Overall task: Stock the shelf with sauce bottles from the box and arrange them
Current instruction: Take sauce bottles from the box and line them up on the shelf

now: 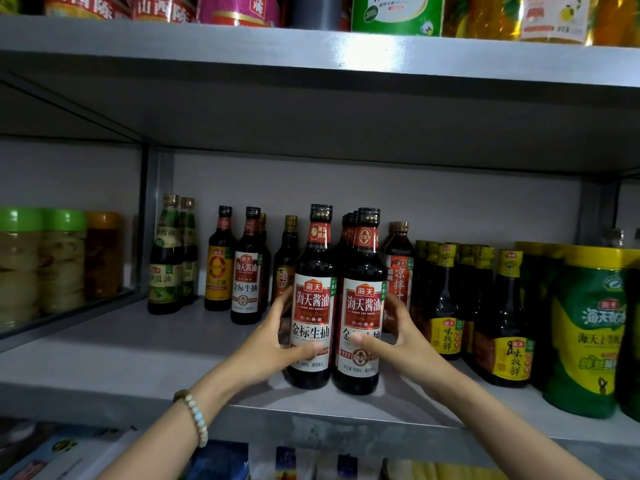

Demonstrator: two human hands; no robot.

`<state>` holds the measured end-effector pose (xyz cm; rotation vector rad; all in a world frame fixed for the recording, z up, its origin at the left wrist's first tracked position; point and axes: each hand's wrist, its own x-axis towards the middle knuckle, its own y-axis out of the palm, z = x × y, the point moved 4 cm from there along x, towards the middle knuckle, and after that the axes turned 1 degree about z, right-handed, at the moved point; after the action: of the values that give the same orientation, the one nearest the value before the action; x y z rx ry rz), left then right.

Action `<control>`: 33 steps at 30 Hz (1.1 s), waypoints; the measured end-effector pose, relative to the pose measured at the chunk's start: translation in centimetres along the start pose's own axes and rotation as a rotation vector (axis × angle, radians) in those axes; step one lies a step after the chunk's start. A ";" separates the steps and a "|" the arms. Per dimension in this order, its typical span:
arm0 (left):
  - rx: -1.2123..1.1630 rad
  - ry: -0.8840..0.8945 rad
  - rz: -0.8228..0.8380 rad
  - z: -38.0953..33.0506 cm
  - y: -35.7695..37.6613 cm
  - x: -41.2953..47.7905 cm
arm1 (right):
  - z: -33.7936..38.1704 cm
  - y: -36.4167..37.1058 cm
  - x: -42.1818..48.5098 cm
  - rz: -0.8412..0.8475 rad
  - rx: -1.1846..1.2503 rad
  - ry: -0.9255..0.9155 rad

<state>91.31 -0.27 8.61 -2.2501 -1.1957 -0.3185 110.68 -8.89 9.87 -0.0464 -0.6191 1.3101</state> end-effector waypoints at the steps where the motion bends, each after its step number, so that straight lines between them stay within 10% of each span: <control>1: 0.006 0.001 -0.023 -0.2 0.0 -0.1 | 0.1 0.0 -0.1 0.018 0.004 0.011; 14: 0.244 0.546 -0.650 -10.6 2.2 -2.7 | 1.3 -7.8 -4.9 -0.200 -0.229 -0.077; 33: 0.237 0.691 0.451 -7.2 32.0 -9.9 | -4.8 -15.7 -34.6 -0.555 -0.588 0.464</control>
<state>112.19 -25.31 -1.85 -1.8846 -0.3367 -0.6603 122.52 -43.25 -2.10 -0.6024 -0.5425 0.5196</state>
